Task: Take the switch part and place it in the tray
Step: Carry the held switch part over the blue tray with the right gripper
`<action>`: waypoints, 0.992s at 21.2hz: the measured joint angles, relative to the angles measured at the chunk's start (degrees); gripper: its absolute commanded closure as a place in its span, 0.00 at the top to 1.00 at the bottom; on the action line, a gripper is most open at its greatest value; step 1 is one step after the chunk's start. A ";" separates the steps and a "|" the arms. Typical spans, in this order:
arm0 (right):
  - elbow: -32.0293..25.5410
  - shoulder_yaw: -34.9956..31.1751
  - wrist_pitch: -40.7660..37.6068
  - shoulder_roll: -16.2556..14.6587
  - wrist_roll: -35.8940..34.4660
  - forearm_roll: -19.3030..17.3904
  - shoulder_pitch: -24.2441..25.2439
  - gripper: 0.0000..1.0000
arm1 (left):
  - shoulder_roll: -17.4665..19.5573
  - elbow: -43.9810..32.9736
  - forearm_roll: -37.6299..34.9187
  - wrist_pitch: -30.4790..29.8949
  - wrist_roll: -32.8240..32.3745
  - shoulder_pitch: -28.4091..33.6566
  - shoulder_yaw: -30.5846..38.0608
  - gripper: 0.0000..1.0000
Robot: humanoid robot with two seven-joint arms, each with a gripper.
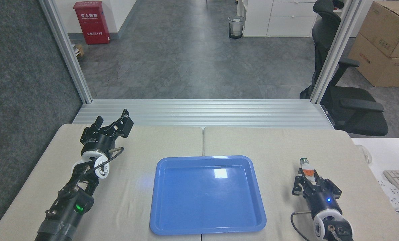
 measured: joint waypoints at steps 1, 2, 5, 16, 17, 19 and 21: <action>-0.98 0.44 0.10 0.25 0.35 0.31 -0.56 0.00 | 0.00 0.00 0.00 0.00 0.00 0.00 0.00 1.00; -2.25 1.36 0.27 0.76 0.82 1.01 -1.58 0.00 | 0.00 0.00 0.00 0.00 0.00 0.00 0.00 1.00; -5.39 5.02 0.70 2.20 1.63 5.19 -3.64 0.00 | 0.00 0.00 0.00 0.00 0.00 0.00 0.00 1.00; -11.21 16.95 0.77 10.05 6.15 15.22 0.00 0.00 | -0.01 0.00 0.00 0.00 0.00 0.00 0.00 1.00; -11.27 17.70 0.75 10.64 6.63 15.52 0.55 0.00 | -0.01 0.00 0.00 0.00 0.00 0.00 0.00 1.00; -11.06 18.67 0.74 11.37 7.23 15.94 1.45 0.41 | -0.01 0.00 0.00 0.00 0.00 0.00 -0.01 1.00; -10.73 19.64 0.74 12.14 7.47 16.31 2.23 0.80 | -0.01 0.00 0.00 0.00 0.00 0.00 -0.02 1.00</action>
